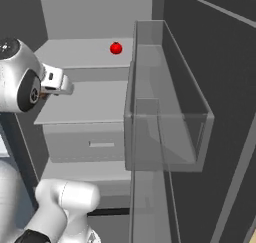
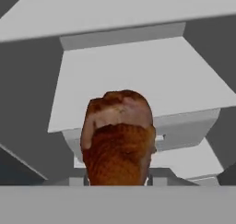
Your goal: Place one tomato and one chicken drumstick in each tupperware on the nearby counter, to pack two identical lunches.
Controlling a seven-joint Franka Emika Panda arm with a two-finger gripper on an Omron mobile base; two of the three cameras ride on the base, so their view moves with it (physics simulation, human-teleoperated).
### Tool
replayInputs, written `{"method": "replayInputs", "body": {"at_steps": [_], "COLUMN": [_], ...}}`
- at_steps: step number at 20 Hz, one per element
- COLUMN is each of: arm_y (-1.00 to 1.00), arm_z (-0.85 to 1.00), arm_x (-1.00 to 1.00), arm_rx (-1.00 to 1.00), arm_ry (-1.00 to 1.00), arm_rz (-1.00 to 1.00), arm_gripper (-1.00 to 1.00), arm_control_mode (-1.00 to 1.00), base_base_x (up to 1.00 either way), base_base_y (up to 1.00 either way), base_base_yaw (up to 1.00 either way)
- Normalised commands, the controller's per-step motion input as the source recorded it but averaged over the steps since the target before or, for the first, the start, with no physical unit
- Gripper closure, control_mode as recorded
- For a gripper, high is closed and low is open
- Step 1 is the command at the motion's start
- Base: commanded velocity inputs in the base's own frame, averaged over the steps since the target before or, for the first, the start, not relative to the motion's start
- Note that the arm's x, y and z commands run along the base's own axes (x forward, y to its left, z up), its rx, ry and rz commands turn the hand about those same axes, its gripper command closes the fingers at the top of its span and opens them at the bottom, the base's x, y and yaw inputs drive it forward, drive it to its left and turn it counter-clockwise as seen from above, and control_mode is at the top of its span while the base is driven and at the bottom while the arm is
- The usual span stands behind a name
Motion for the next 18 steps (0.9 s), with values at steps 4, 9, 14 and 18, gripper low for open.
{"method": "replayInputs", "body": {"at_steps": [4,9,14,18], "arm_y": [0.0,0.0,0.0,0.0], "arm_z": [0.0,0.0,0.0,0.0], "arm_x": [0.0,0.0,0.0,0.0], "arm_rx": [0.0,0.0,0.0,0.0], "arm_ry": [0.0,0.0,0.0,0.0], "arm_rz": [0.0,0.0,0.0,0.0], "arm_gripper": [1.0,1.0,1.0,1.0], "arm_control_mode": [1.0,1.0,1.0,1.0], "base_base_x": [-0.99,-0.48,0.15,0.95], "base_base_y": [0.37,0.88,1.0,1.0], "base_base_yaw": [0.36,0.69,0.46,0.16]}}
